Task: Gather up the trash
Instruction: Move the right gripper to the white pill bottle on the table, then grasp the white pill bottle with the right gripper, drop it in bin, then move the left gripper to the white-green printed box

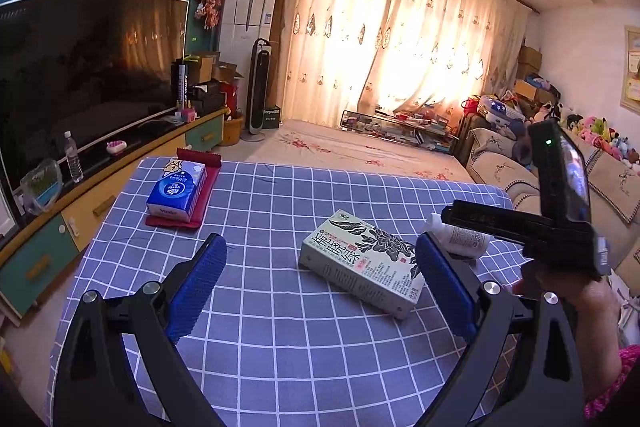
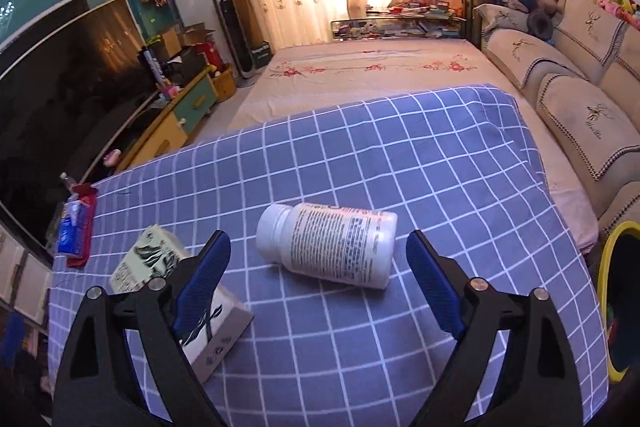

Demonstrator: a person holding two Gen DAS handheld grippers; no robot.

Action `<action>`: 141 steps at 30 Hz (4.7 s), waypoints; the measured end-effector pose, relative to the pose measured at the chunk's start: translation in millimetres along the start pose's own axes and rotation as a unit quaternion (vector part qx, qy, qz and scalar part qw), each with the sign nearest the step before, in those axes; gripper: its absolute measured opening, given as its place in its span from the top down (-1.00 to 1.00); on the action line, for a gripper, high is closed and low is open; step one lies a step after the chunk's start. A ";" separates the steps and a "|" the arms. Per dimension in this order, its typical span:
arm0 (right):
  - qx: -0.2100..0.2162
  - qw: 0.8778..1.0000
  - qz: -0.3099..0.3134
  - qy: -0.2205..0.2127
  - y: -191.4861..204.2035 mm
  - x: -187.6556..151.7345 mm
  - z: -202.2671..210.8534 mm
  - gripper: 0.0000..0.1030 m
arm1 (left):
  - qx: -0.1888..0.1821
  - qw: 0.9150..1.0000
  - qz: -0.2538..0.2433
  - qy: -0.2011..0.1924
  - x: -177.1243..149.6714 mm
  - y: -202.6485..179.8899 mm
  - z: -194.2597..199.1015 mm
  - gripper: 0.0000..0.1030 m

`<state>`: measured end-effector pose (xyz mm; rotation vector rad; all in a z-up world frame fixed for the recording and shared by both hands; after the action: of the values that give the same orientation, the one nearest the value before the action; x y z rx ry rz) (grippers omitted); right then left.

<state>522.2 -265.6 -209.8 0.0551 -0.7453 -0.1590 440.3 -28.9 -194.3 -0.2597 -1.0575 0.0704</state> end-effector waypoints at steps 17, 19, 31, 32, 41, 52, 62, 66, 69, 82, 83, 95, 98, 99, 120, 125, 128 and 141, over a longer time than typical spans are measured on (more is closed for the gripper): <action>-0.034 0.999 0.004 0.009 7.4 -1.3 -27.5 -0.77 | 0.008 1.000 0.019 0.006 -3.5 4.0 -5.6 -0.82; -0.038 0.999 -0.002 0.009 4.3 -3.5 -31.2 -0.81 | 0.008 1.000 0.021 0.007 -3.9 4.2 -6.2 -0.82; -0.045 0.999 -0.004 0.017 -2.2 -7.4 -44.6 -0.58 | 0.009 1.000 0.015 0.013 -7.9 0.8 -9.6 -0.82; -0.046 0.999 -0.004 0.017 -3.7 -7.6 -44.4 -0.58 | 0.009 1.000 0.015 0.013 -8.1 0.5 -9.8 -0.82; -0.029 0.999 0.009 0.015 -10.4 -9.5 -25.4 -0.57 | 0.009 1.000 0.008 0.015 -9.7 -0.7 -10.8 -0.82; 0.030 0.999 0.025 0.001 -65.2 -41.0 72.5 -0.57 | 0.008 1.000 0.003 0.013 -10.0 -3.3 -8.7 -0.82; -0.045 0.998 -0.040 -0.021 -186.6 -78.1 127.6 -0.58 | 0.010 1.000 -0.017 0.009 -11.6 -12.2 -6.3 -0.82; -0.086 0.993 -0.080 -0.009 -247.6 -96.9 131.3 -0.58 | 0.012 1.000 -0.024 0.008 -13.2 -15.8 -5.0 -0.82; -0.115 0.988 -0.104 0.001 -288.0 -110.5 131.4 -0.58 | 0.014 0.999 -0.028 0.008 -14.2 -18.1 -5.2 -0.82; -0.157 0.974 -0.157 0.044 -361.1 -149.9 111.3 -0.63 | 0.018 0.999 -0.045 0.014 -19.0 -23.2 -9.0 -0.82; -0.158 0.974 -0.159 0.042 -359.8 -149.0 112.1 -0.64 | 0.017 0.999 -0.045 0.015 -19.0 -23.6 -9.2 -0.82; -0.038 0.994 -0.077 -0.072 -217.8 -30.8 125.7 -0.73 | 0.005 0.998 -0.056 0.020 -23.4 -33.2 -10.0 -0.83; -0.006 0.995 -0.044 -0.086 -169.0 -5.6 109.5 -0.73 | 0.002 0.998 -0.055 0.025 -25.6 -34.2 -11.1 -0.83; -0.001 0.996 -0.035 -0.088 -157.3 -2.1 104.2 -0.73 | 0.000 0.998 -0.056 0.028 -26.8 -35.4 -11.9 -0.83; 0.031 0.997 -0.018 -0.072 -129.9 -20.6 73.0 -0.75 | 0.023 0.984 -0.098 0.146 -61.7 -81.9 -71.6 -0.88; 0.042 0.996 -0.017 -0.073 -125.6 -20.7 75.6 -0.75 | 0.064 0.980 -0.080 0.173 -66.7 -53.8 -81.8 -0.88; 0.047 0.996 -0.018 -0.074 -124.6 -21.1 76.7 -0.75 | 0.077 0.978 -0.052 0.187 -66.1 -27.9 -79.2 -0.88; 0.056 0.996 -0.015 -0.067 -116.7 -23.0 76.2 -0.75 | 0.111 0.981 0.011 0.160 -38.7 38.1 -49.2 -0.87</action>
<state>439.3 -376.5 -181.7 0.1636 -0.8876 -0.1515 466.5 -7.8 -259.4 -0.0760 -0.7184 0.1612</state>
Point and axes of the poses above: each gripper's, at about its wrist camera, not at the fingertips, and z roughly against the way its jaws point, y to its left, x to its top, the point moved 9 cm from there along -z, roughly the way its jaws point, and after that the axes turned 6 degrees about z, right-handed, at the moved point
